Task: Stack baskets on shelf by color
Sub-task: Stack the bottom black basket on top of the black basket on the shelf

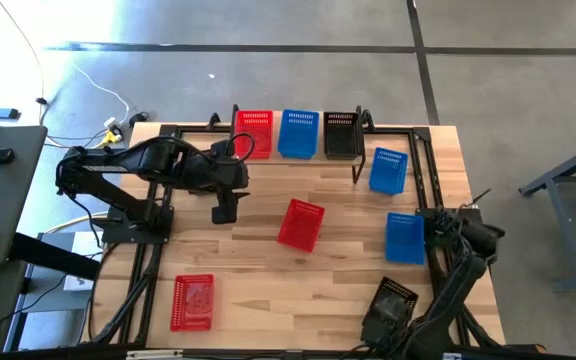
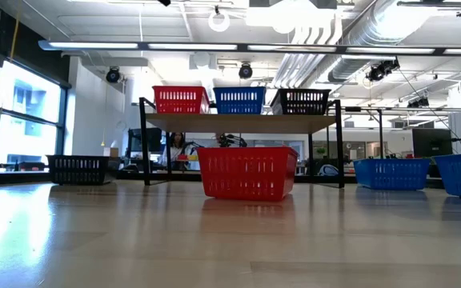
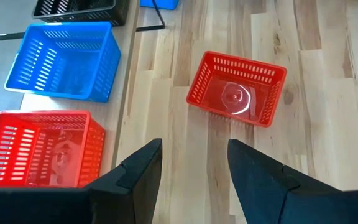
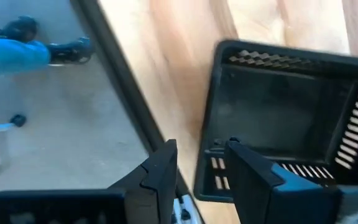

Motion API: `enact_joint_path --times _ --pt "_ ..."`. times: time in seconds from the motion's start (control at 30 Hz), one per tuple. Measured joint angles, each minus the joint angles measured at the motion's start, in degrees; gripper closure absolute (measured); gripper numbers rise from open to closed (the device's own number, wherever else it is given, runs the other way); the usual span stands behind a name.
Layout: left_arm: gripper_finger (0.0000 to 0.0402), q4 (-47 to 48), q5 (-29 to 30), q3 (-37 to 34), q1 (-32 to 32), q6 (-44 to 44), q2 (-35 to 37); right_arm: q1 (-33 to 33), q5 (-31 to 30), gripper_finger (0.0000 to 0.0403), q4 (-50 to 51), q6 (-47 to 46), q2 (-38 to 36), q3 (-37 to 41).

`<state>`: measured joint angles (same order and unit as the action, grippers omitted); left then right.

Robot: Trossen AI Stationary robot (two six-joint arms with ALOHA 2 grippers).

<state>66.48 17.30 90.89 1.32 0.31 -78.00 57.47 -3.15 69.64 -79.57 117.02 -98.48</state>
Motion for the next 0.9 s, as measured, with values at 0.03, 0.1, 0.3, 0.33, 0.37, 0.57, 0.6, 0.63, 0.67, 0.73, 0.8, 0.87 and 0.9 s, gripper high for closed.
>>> enact_joint_path --times 0.03,0.1,0.3,0.33,0.37,0.57,0.6,0.63,0.67,0.73,0.8,0.87,0.9 --pt "0.023 0.0 0.0 0.0 0.0 -0.12 0.0 -0.08 0.19 0.0284 0.79 -0.42 0.53 0.01" --pt "0.023 0.0 0.0 0.0 0.0 -0.15 0.0 -0.24 0.65 0.0284 2.21 -1.48 1.57 0.01" --pt "0.023 -0.01 0.79 0.0 0.02 -0.14 0.0 -0.48 1.54 0.0284 0.01 -1.55 3.09 0.01" --pt "0.023 -0.02 1.14 0.0 0.02 -0.17 0.0 -0.48 1.67 0.0284 0.22 -1.73 3.12 0.01" --pt "0.023 -0.02 1.31 0.0 0.02 -0.15 0.0 -0.46 1.68 0.0284 0.79 -2.21 3.12 0.01" --pt "0.023 -0.02 1.31 0.0 0.02 -0.15 0.0 -0.46 1.85 0.0284 1.98 -4.2 3.29 -0.01" --pt "0.023 -0.02 1.33 0.0 0.02 -0.15 0.0 -0.47 1.92 0.0284 1.92 -4.22 3.58 -0.02" --pt "0.023 -0.02 1.33 0.0 0.02 -0.15 0.0 -0.48 2.28 0.0284 1.79 -4.18 4.03 -0.02" --pt "0.023 -0.02 1.33 0.0 0.02 -0.15 0.0 -0.5 2.95 0.0284 1.38 -4.1 4.54 -0.02" --pt "0.023 0.0 1.33 0.0 0.02 -0.15 0.0 -0.57 4.02 0.0284 0.74 -4.1 5.63 -0.02" --pt "0.023 0.02 1.33 0.0 0.02 -0.15 0.0 -0.75 5.5 0.0284 0.84 -4.22 6.58 -0.02" --pt "0.023 0.03 1.33 0.0 0.02 -0.15 0.0 -0.9 6.86 0.0284 1.01 -4.24 7.43 -0.02" --pt "0.023 0.05 1.31 0.0 0.02 -0.15 0.0 -1.06 7.43 0.0285 1.11 -4.21 7.83 -0.02"
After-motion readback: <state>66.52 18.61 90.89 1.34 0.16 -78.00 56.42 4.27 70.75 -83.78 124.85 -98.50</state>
